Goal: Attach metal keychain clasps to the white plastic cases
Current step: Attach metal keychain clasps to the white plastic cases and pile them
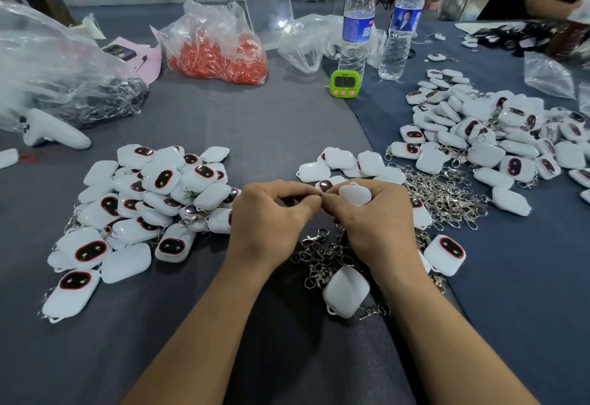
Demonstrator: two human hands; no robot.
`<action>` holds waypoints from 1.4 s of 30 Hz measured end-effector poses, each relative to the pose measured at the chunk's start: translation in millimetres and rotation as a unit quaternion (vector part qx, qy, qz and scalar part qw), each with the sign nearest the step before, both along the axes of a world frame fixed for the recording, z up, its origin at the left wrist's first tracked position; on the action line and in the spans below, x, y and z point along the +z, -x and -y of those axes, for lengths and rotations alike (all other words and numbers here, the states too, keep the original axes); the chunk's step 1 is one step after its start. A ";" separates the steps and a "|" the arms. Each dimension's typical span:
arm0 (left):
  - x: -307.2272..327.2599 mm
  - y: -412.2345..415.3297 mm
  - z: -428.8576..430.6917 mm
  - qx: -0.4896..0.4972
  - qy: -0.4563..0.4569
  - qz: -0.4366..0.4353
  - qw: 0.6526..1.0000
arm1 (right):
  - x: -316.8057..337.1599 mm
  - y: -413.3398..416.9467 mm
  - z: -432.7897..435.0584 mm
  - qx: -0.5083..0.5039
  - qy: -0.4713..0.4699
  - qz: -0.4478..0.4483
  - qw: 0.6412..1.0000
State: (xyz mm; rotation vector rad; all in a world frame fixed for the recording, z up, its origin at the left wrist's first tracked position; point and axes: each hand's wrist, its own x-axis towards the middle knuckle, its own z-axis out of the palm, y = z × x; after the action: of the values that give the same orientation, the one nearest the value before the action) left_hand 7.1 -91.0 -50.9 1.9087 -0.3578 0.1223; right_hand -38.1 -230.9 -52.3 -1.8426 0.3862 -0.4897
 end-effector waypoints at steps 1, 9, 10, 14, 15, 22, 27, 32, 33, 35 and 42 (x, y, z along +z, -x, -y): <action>0.0 -0.3 -0.6 -0.002 0.004 -0.009 1.000 | 0.5 0.2 -0.5 0.002 -0.006 0.005 1.000; -0.3 -1.0 0.3 -0.001 0.044 -0.001 0.999 | 6.6 1.6 -3.7 0.046 -0.079 0.034 0.995; -0.5 -1.4 1.3 0.000 0.063 -0.013 0.998 | 6.5 1.9 -3.8 0.045 -0.090 0.032 0.994; -2.0 -1.7 5.1 -0.002 0.111 -0.069 0.991 | 5.8 2.5 -2.7 0.057 -0.128 0.026 0.990; -2.6 -1.6 5.3 0.004 0.111 -0.073 0.991 | 6.2 2.4 -2.4 0.061 -0.129 0.026 0.989; -5.3 0.3 0.5 0.035 -0.026 0.042 0.998 | 4.7 1.3 -3.1 0.021 0.098 0.025 0.995; -3.6 2.7 3.8 0.069 0.000 0.033 0.997 | 8.0 3.0 -8.9 0.031 0.077 0.042 0.996; -4.5 -1.6 3.0 0.017 0.045 -0.047 0.998 | 6.1 -0.2 -6.9 0.019 0.038 0.031 0.999; -4.1 -1.6 1.1 0.005 0.036 -0.042 0.998 | 6.2 0.6 -7.0 0.017 0.048 0.033 0.998; -3.3 -2.6 -1.8 -0.016 0.023 -0.036 0.999 | 6.6 0.9 -7.1 0.017 0.075 0.035 0.996; -1.8 -3.5 -6.0 -0.045 0.000 -0.019 0.999 | 6.2 2.7 -4.9 0.019 0.114 0.031 0.993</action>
State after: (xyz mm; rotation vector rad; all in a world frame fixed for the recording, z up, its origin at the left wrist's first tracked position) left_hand 10.6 -84.9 -52.7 1.8886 -0.4178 0.0273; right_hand -40.8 -225.9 -46.1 -2.0451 0.2615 -0.5819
